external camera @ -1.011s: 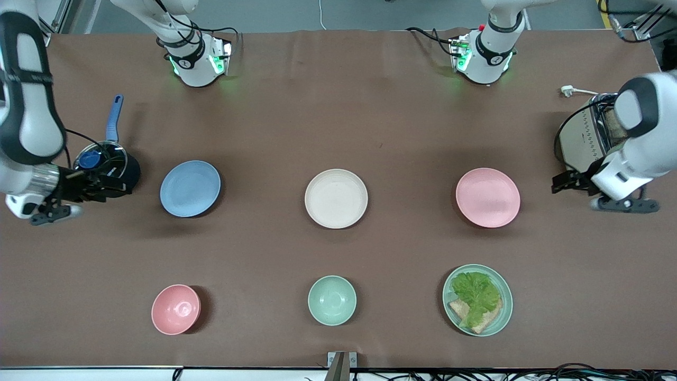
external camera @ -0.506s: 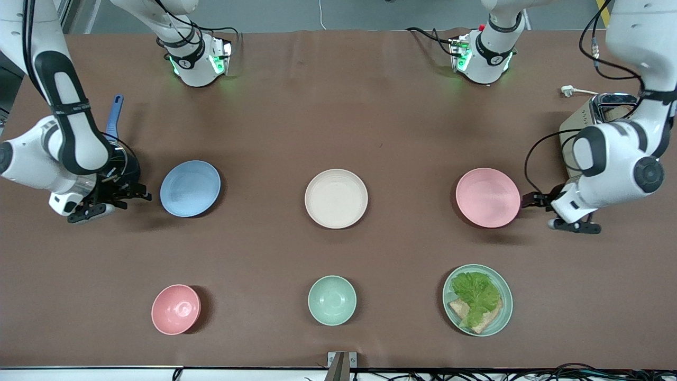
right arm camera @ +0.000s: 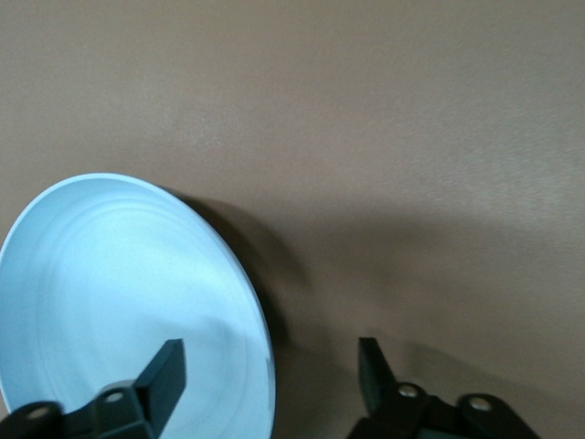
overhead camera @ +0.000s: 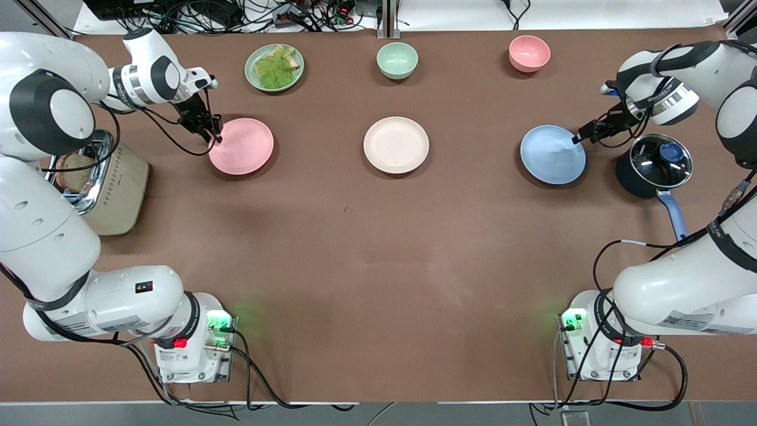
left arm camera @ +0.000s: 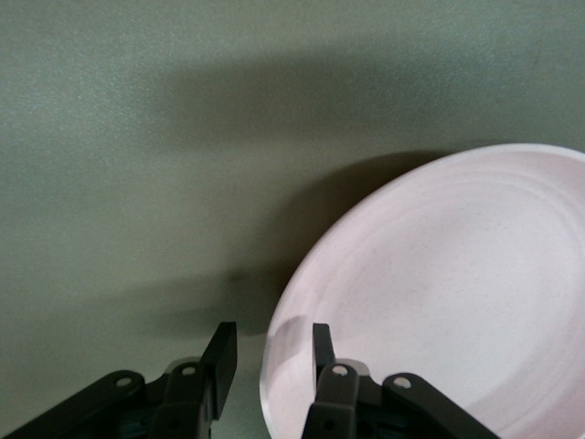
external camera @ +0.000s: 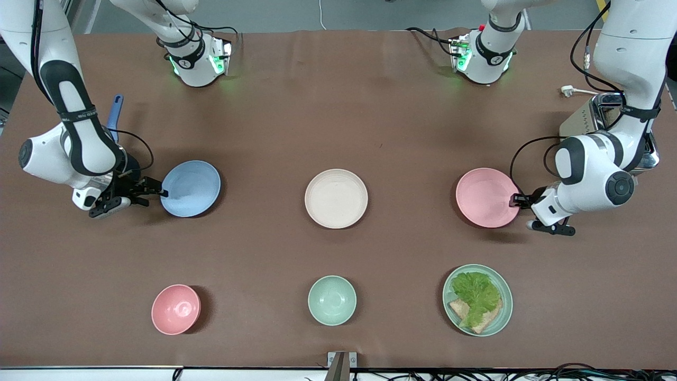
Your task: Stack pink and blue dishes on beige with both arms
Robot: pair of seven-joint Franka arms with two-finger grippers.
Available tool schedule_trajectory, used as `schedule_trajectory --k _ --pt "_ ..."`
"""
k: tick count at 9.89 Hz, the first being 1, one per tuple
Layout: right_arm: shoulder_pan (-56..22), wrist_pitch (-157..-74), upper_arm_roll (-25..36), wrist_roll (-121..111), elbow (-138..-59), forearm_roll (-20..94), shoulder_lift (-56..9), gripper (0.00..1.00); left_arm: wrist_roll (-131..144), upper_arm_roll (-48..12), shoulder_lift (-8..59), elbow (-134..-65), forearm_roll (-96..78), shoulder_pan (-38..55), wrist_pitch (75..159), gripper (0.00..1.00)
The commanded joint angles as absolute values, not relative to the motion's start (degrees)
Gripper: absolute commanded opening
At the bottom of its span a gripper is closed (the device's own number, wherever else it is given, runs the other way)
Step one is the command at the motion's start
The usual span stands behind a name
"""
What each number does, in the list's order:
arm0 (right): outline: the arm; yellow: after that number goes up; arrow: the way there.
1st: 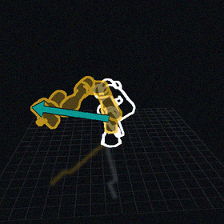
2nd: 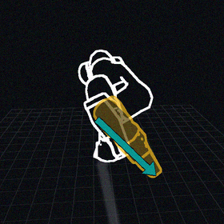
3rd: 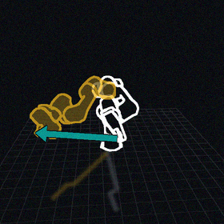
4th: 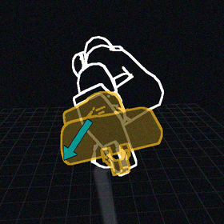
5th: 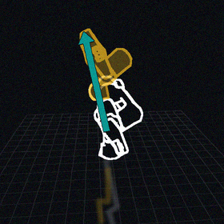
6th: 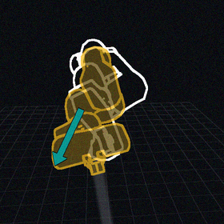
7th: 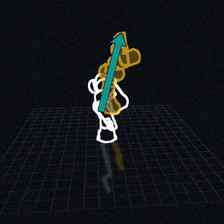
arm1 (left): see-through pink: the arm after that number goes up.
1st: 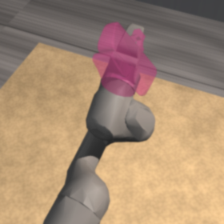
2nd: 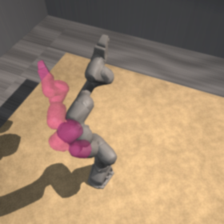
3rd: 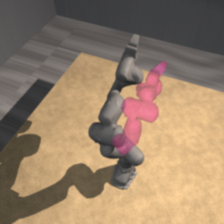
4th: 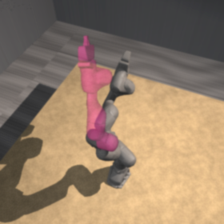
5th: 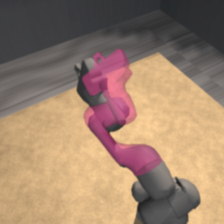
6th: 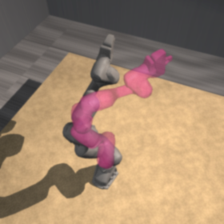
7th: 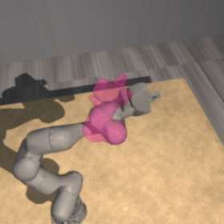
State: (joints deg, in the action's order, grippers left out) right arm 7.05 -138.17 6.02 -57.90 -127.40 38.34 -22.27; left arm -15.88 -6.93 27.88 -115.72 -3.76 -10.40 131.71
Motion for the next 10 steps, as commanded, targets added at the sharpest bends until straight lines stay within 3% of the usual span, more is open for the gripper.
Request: schedule_trajectory --k 1,2,4,7,9,10 --pt "6.5 -139.3 6.0 -60.3 -128.4 41.7 -22.8 0.71 -16.9 -7.6 29.4 -115.8 -4.7 -10.7 132.7 0.11" --pt "6.2 -139.2 5.9 -60.3 -128.4 42.1 -22.9 0.66 -16.7 -8.4 29.1 -115.8 -5.4 -10.8 132.1 0.04" --pt "6.0 -139.0 5.8 -60.3 -128.5 43.4 -23.5 0.56 -16.0 -11.1 27.1 -115.3 -9.9 -10.6 128.2 0.0" --pt "6.1 -138.7 5.9 -60.2 -128.5 45.8 -24.4 0.05 1.6 -24.5 23.5 -112.1 -12.0 -10.1 122.8 0.0" --pt "6.2 -136.1 6.0 -59.3 -127.8 45.8 -24.2 0.0 16.7 -31.2 24.9 -109.2 -11.4 -7.1 123.6 0.0" --pt "6.5 -132.9 6.6 -58.4 -126.1 45.8 -23.6 0.0 23.5 -31.0 26.1 -107.8 -11.2 -1.5 125.5 0.0"
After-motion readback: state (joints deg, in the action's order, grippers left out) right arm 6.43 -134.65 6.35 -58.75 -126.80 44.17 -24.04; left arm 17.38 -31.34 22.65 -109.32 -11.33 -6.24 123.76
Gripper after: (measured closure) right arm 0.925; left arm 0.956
